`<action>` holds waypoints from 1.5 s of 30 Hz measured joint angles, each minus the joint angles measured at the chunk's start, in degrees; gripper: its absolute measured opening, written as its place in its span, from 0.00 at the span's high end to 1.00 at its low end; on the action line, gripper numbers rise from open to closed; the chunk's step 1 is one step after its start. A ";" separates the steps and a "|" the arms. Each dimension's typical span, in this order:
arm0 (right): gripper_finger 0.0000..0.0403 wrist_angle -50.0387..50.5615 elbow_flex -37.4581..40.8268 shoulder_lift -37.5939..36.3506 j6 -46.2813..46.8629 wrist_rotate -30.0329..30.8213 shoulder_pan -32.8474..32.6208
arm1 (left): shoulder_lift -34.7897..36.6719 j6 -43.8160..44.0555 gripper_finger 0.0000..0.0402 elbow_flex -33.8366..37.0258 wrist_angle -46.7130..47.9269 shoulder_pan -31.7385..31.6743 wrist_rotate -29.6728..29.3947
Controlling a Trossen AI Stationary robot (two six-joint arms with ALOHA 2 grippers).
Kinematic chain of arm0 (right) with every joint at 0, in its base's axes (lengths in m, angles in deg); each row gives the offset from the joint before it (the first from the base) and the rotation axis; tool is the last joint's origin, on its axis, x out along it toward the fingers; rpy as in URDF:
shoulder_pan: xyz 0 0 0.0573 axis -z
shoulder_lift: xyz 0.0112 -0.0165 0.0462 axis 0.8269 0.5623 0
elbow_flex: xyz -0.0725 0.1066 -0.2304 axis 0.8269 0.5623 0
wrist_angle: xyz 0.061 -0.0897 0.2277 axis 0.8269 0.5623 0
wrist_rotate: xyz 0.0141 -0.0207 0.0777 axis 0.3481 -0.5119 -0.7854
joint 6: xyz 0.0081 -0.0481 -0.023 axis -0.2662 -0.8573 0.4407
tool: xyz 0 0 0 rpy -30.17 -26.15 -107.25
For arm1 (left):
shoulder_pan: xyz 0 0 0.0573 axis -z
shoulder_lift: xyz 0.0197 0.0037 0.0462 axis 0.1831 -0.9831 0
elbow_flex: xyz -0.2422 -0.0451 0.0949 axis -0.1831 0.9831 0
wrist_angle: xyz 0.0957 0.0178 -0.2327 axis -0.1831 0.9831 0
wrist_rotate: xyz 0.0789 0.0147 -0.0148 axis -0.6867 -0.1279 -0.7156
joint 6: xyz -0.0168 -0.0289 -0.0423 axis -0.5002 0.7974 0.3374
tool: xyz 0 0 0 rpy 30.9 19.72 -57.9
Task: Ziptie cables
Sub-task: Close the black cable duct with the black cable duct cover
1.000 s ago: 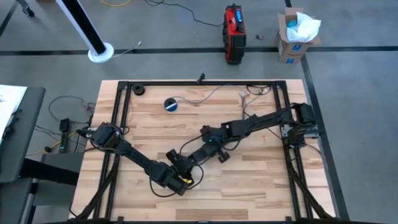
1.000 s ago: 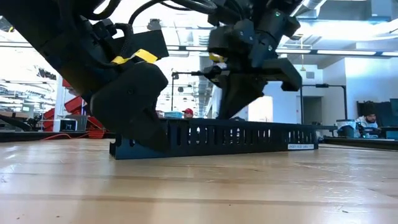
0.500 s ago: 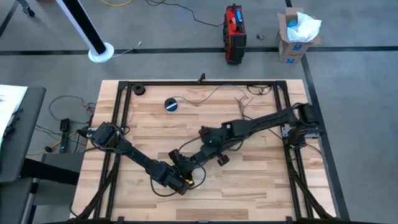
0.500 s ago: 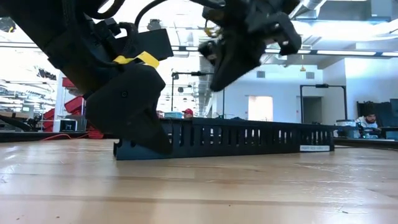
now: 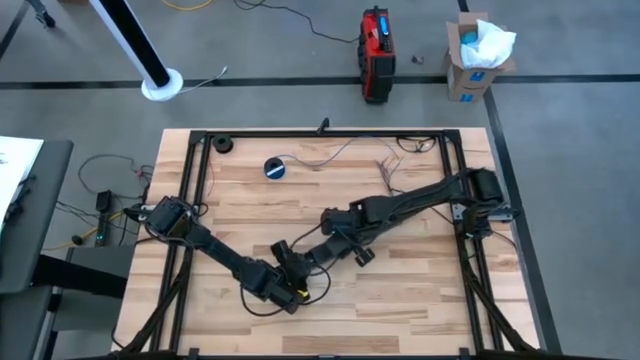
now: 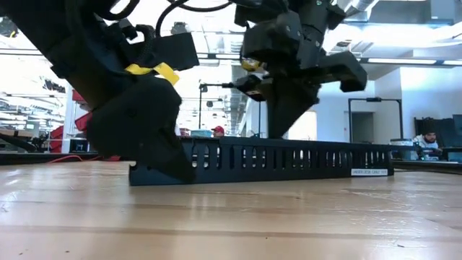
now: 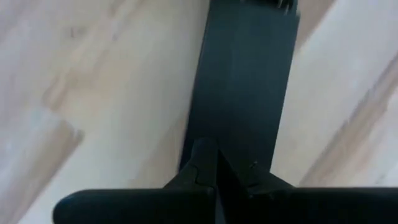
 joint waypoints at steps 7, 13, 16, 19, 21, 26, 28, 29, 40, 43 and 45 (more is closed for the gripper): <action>1.00 -11.21 0.07 2.55 3.48 -4.72 0.03 | 0.00 -2.76 0.39 0.03 -0.64 -0.05 0.79; 1.00 -7.93 0.53 -2.02 9.91 -3.93 0.65 | 1.41 -2.85 0.39 0.00 -0.54 -0.18 2.40; 1.00 -7.01 0.37 -5.49 10.72 -2.27 0.72 | 3.25 -3.63 0.39 0.22 0.73 -0.55 4.67; 1.00 -5.47 0.33 -7.08 10.97 -0.95 0.74 | 4.49 -5.89 0.39 0.16 0.58 -0.89 6.29; 1.00 -4.81 0.41 -6.98 11.77 -0.95 0.48 | 4.52 -8.00 0.39 0.11 0.34 -1.45 8.82; 1.00 -3.91 0.38 -6.80 12.50 -0.97 -1.08 | 4.61 -11.29 0.39 0.01 0.99 -2.89 13.72; 1.00 -3.67 0.38 -6.52 13.35 -0.98 -1.98 | 4.64 -12.01 0.39 -0.04 1.56 -3.51 13.59; 1.00 -3.73 0.38 -6.44 13.69 -0.99 -2.51 | 4.66 -12.87 0.39 -0.04 1.74 -3.91 13.60; 1.00 -5.81 1.53 -6.17 18.17 -1.02 -5.69 | 4.68 -13.85 0.39 -0.04 -1.91 -5.25 16.75; 1.00 -6.97 3.95 -6.17 19.11 -1.06 -5.67 | 4.72 -13.17 0.38 -0.04 -5.34 -6.42 22.08; 1.00 -9.62 5.74 -6.17 19.80 -1.10 -5.66 | 4.72 -12.26 0.35 -0.04 -6.64 -6.98 24.14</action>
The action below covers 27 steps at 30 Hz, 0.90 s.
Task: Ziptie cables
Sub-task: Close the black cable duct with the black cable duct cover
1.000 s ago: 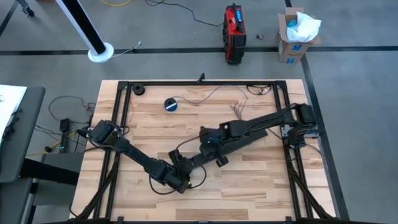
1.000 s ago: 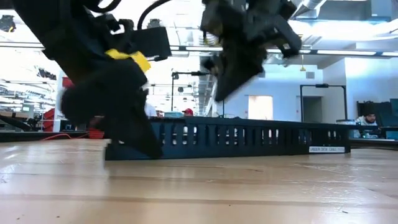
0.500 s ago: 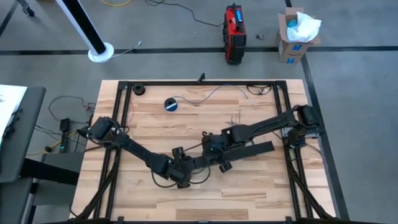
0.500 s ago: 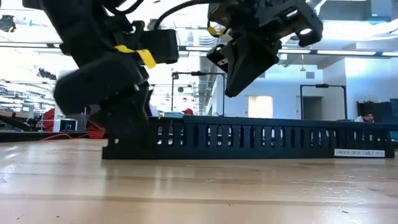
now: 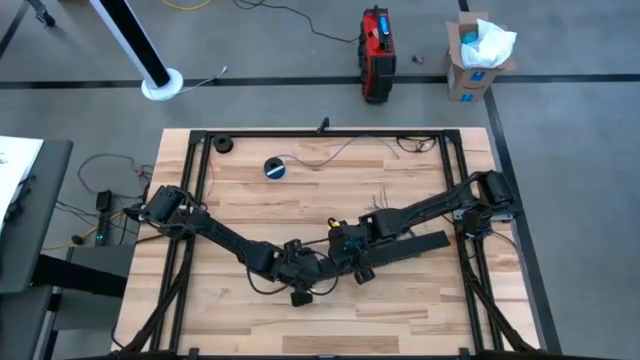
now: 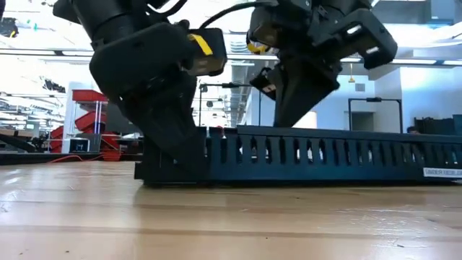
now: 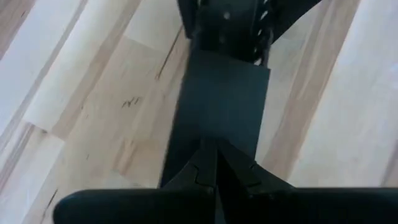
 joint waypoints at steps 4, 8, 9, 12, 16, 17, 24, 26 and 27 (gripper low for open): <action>1.00 -3.13 2.18 -0.04 1.90 -0.16 -0.14 | -0.07 0.98 0.30 0.07 -2.07 -0.74 1.62; 1.00 -6.36 3.67 -0.13 3.39 -0.16 -0.40 | -0.07 2.27 0.27 0.26 -2.01 -1.16 2.59; 1.00 -7.05 3.97 -0.13 3.45 -0.14 -0.45 | -0.07 2.20 0.26 0.26 -2.41 -1.15 2.59; 1.00 -7.23 4.01 -0.13 3.56 -0.11 -0.81 | -0.07 1.91 0.26 0.26 -4.94 -1.13 2.65; 1.00 -7.32 4.03 -0.13 3.76 -0.14 -0.81 | -0.07 2.02 0.26 0.26 -5.24 -1.13 2.48; 1.00 -7.32 4.03 -0.13 3.88 -0.14 -0.81 | -0.07 1.76 0.26 0.26 -5.19 -1.13 2.48; 1.00 -7.29 4.05 -0.13 3.97 -0.11 -0.81 | -0.02 -0.41 0.32 0.26 -2.31 -1.12 4.04; 1.00 -7.27 4.05 -0.13 3.95 -0.07 -0.76 | 0.00 -0.79 0.35 0.24 -1.57 -1.09 2.56; 1.00 -7.23 4.05 -0.13 3.97 -0.08 -0.68 | 0.00 -0.87 0.37 0.24 -1.52 -1.09 1.74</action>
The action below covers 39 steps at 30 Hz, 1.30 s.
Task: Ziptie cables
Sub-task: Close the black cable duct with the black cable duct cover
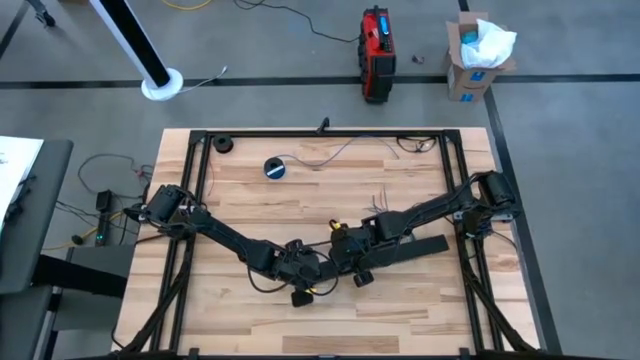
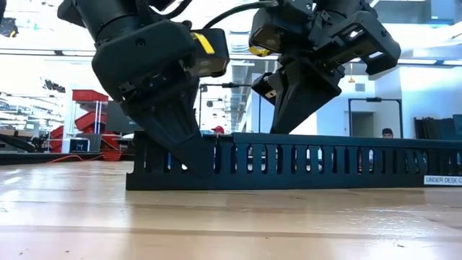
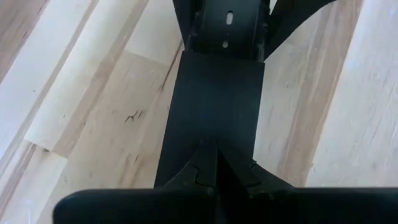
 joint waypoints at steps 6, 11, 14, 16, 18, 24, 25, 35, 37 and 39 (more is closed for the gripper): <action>1.00 0.15 0.01 0.00 0.02 0.01 0.00 | 0.00 0.33 0.42 0.00 -0.44 0.00 -1.35; 1.00 -0.22 0.06 0.00 -0.01 0.01 0.51 | 0.00 0.30 0.38 0.00 -0.51 0.00 -1.64; 1.00 -0.59 0.07 0.02 0.00 -0.01 0.76 | 0.00 -0.14 0.36 0.00 -0.49 -0.04 -2.19; 1.00 -0.84 0.07 0.04 -0.07 -0.01 1.04 | 0.00 -0.77 0.36 -0.03 -0.07 -0.08 -2.64; 1.00 -1.01 0.07 0.09 -0.02 -0.01 1.18 | 0.05 -0.80 0.35 -0.09 0.77 -0.12 -2.39; 1.00 -1.21 0.07 0.09 0.00 -0.01 1.18 | 0.11 -0.75 0.35 -0.09 0.86 -0.65 -1.46; 1.00 -1.20 0.07 0.09 0.00 -0.01 1.18 | 0.11 -0.73 0.35 -0.09 0.76 -0.66 -1.50; 1.00 -1.21 0.07 0.09 -0.02 -0.01 1.18 | 0.09 -0.86 0.38 -0.09 -0.64 -0.70 -2.05; 1.00 -1.21 0.07 0.09 -0.02 -0.03 1.18 | 0.09 -1.18 0.40 -0.09 -0.63 -0.70 -2.12; 1.00 -1.21 0.07 0.09 -0.02 -0.03 1.18 | 0.09 -1.65 0.42 -0.09 -0.50 -0.70 -2.23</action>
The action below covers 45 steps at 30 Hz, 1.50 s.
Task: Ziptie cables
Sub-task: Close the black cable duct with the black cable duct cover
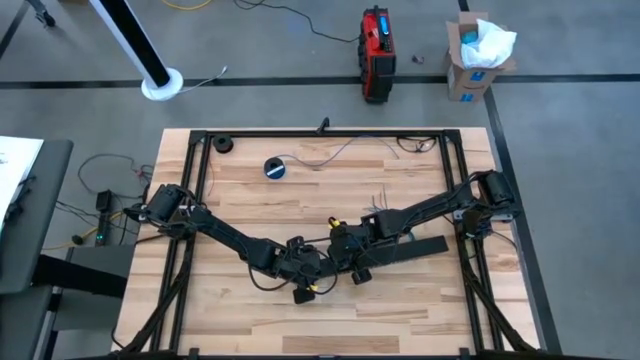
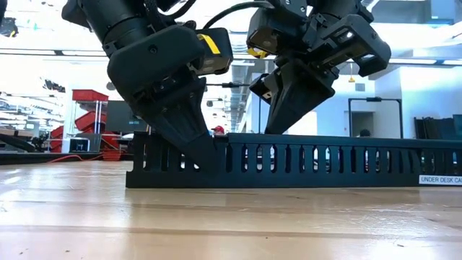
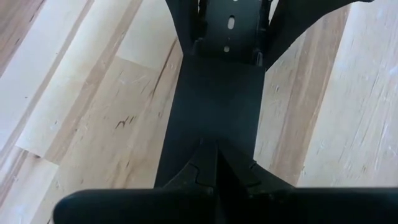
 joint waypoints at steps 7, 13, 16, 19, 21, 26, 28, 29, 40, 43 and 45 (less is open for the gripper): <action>1.00 -0.41 0.00 0.00 0.00 0.00 0.00 | 0.00 -0.06 0.44 0.00 0.28 0.00 -0.28; 1.00 -6.29 0.00 1.55 0.01 -0.50 0.00 | 0.00 -0.03 0.41 0.00 0.47 -0.07 -2.15; 1.00 -8.60 -0.12 2.37 0.04 -0.97 -0.12 | 0.00 -0.63 0.41 0.00 0.45 -0.20 -2.80; 1.00 -7.37 -1.54 2.12 0.04 -0.41 -0.66 | -0.02 -1.27 0.41 0.00 0.33 -0.30 -2.82; 1.00 -7.90 -3.32 0.73 -0.73 -0.19 -1.33 | -0.02 -2.39 0.41 0.00 -0.01 -0.33 -2.52; 1.00 4.27 -6.51 -6.14 -3.07 4.07 -3.10 | -0.02 -6.49 0.41 0.00 0.16 -0.36 -0.92; 1.00 11.58 -7.53 -8.24 -4.18 4.13 -3.28 | -0.02 -8.58 0.41 -0.02 0.06 -0.57 0.24; 1.00 16.03 -7.77 -8.70 -4.80 4.01 -3.26 | -0.02 -9.37 0.41 -0.03 0.08 -0.84 0.98; 1.00 40.24 -7.80 -5.93 -10.25 7.37 -5.10 | -0.02 -10.55 0.41 -0.10 -0.12 -2.70 3.96; 1.00 40.09 -7.82 -6.03 -8.93 7.23 -6.45 | -0.02 -10.59 0.41 -0.09 -0.10 -2.78 4.26; 1.00 39.87 -7.73 -6.03 -8.40 6.27 -7.18 | -0.02 -10.59 0.41 -0.09 -0.07 -2.78 4.26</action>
